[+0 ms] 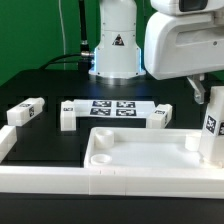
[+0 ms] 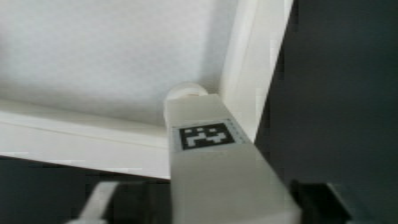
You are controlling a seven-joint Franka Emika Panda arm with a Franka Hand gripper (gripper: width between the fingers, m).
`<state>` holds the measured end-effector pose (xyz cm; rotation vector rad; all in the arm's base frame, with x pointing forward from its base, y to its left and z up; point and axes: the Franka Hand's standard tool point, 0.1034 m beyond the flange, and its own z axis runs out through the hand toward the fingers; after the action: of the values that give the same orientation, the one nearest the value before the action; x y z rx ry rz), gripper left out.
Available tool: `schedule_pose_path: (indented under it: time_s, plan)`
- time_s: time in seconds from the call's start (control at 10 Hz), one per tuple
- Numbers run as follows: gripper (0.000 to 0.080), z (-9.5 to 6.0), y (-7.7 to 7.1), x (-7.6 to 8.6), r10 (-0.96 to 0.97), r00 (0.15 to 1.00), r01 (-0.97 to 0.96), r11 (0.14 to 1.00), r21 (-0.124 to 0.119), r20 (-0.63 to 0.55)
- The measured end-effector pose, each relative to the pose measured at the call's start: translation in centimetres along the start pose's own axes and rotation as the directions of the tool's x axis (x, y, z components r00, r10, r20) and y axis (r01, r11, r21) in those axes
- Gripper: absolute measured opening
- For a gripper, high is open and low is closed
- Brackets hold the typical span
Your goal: Assemble desk
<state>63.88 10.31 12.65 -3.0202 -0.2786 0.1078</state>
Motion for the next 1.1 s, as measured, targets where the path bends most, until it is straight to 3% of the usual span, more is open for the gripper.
schedule_pose_path:
  time_s: [0.4,0.6,0.9,1.1]
  plan:
    - [0.0294,-0.01,0.12,0.0,0.037,0.999,-0.037,0.999,0.0,0.0]
    - [0.0294,0.0,0.09,0.01,0.148,0.989,-0.148,0.989,0.002,-0.001]
    - [0.0294,0.15,0.44,-0.32,0.404,0.914,-0.402,0.914,0.046,-0.044]
    - [0.0294,0.17,0.48,-0.48,0.599,0.8,-0.594,0.8,0.085,-0.047]
